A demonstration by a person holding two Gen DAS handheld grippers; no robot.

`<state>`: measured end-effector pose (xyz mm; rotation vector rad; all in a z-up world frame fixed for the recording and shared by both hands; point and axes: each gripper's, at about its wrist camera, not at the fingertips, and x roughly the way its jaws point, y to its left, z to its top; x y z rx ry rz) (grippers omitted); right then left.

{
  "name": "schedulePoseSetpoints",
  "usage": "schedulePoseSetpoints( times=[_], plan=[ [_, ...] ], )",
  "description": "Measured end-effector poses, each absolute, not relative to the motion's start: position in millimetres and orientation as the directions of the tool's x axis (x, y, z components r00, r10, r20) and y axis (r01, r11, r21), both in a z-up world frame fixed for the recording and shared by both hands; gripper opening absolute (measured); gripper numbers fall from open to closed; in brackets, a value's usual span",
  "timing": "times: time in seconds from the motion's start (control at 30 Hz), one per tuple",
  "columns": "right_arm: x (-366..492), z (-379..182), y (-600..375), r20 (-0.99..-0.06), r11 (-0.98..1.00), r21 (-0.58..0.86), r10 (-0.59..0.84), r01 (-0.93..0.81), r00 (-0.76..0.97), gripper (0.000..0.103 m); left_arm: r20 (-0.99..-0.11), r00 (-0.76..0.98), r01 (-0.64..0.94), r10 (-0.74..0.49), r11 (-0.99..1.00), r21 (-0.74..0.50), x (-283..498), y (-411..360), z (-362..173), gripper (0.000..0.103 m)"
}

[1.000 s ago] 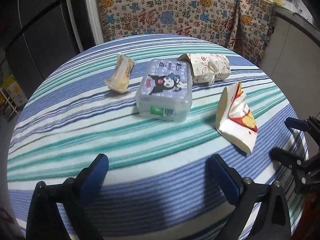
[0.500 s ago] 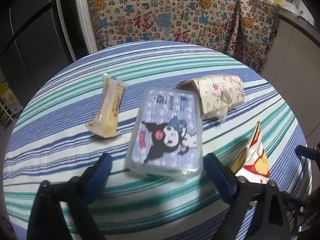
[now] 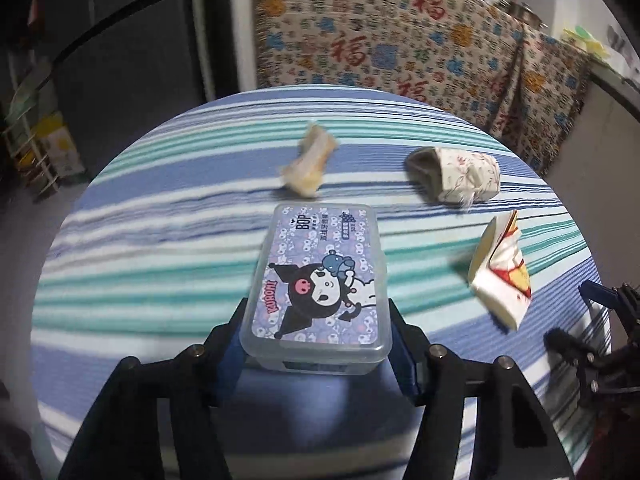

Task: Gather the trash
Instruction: 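Grasp the clear Kuromi plastic box with the left tool, then grasp the white-and-red paper snack box with the right tool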

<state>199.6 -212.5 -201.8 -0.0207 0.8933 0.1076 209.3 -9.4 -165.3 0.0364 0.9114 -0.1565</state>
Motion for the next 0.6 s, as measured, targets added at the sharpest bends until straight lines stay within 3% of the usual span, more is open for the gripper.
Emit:
schedulePoseSetpoints(
  times=[0.2,0.47,0.6],
  plan=[
    [199.4,-201.9,-213.1,-0.778,0.994,0.027,0.085,-0.102,0.622,0.102,-0.799,0.595,0.11,-0.084,0.994,-0.022,187.7,1.3,-174.2,0.063],
    [199.3,-202.1,-214.2,-0.778,0.994,0.027,0.086,-0.104,0.622,0.103,-0.805,0.59,0.132,-0.061,0.991,0.022,195.0,1.2,-178.7,0.089],
    [199.1,-201.9,-214.5,-0.779,0.994,0.029,0.089,-0.106,0.62,0.103,-0.801,0.595,0.134,-0.064,0.991,0.02,197.4,4.2,-180.1,0.093]
  ],
)
